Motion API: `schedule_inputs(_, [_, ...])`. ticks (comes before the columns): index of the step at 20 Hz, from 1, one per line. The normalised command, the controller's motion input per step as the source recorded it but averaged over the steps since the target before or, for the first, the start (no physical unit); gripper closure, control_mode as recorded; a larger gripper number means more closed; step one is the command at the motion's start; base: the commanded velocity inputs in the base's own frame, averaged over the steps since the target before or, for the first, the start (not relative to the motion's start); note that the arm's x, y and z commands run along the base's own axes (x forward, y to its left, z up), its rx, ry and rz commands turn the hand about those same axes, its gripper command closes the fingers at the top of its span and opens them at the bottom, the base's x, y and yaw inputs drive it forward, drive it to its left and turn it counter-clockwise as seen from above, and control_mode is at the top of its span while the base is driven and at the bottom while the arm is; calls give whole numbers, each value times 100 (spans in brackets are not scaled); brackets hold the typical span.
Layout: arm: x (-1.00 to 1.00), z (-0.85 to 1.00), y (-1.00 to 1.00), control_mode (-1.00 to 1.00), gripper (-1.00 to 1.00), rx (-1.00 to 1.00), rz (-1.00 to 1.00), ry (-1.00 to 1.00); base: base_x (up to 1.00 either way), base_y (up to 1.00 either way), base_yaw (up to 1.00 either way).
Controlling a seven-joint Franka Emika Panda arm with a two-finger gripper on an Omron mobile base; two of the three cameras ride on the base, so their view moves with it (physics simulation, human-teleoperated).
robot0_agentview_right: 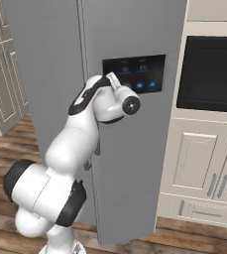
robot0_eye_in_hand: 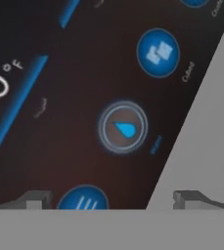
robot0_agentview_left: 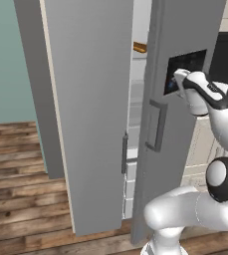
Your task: Pick up the frozen chicken drumstick from the freezer, place it on any shelf in the fridge, and close the fridge and freezer doors when done.
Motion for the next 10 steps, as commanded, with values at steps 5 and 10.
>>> schedule_inputs(5, [59,0,44,-100,-100,-1,-11,0,0,0,0])
schedule_inputs(10, [66,0,40,-100,-100,0,-8,0,0,0,0])
